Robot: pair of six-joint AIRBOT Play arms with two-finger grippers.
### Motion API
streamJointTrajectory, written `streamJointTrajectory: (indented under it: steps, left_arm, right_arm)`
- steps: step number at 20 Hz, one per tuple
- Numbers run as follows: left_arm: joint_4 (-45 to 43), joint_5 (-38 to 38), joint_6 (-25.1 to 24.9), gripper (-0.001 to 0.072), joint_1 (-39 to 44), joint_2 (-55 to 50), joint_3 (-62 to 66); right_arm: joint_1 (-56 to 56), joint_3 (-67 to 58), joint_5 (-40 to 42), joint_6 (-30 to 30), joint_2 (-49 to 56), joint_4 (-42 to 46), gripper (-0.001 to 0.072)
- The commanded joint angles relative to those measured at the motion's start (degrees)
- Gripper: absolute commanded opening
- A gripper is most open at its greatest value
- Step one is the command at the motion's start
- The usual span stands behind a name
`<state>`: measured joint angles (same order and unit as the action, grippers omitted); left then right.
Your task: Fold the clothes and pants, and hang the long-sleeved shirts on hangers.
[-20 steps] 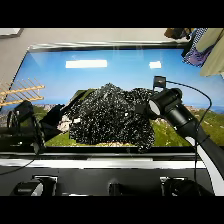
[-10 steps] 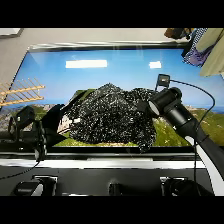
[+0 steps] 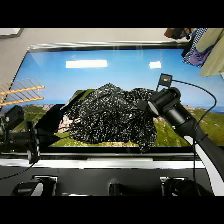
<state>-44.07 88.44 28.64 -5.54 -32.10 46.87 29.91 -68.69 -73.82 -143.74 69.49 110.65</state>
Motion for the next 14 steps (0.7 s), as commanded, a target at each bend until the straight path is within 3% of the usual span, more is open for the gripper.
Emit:
streamJointTrajectory:
  steps: [1, 14]
  left_arm:
    - [1.49, 0.48, -1.05, 0.0017, -0.31, -0.57, -1.53]
    - [5.22, -2.51, -6.95, 0.0017, -0.31, -8.98, -2.45]
  right_arm:
    - [0.04, 0.0, 0.9, -0.76, 0.04, -0.11, 0.0019]
    - [0.04, -0.07, 3.48, 0.74, -2.32, -6.27, 0.0019]
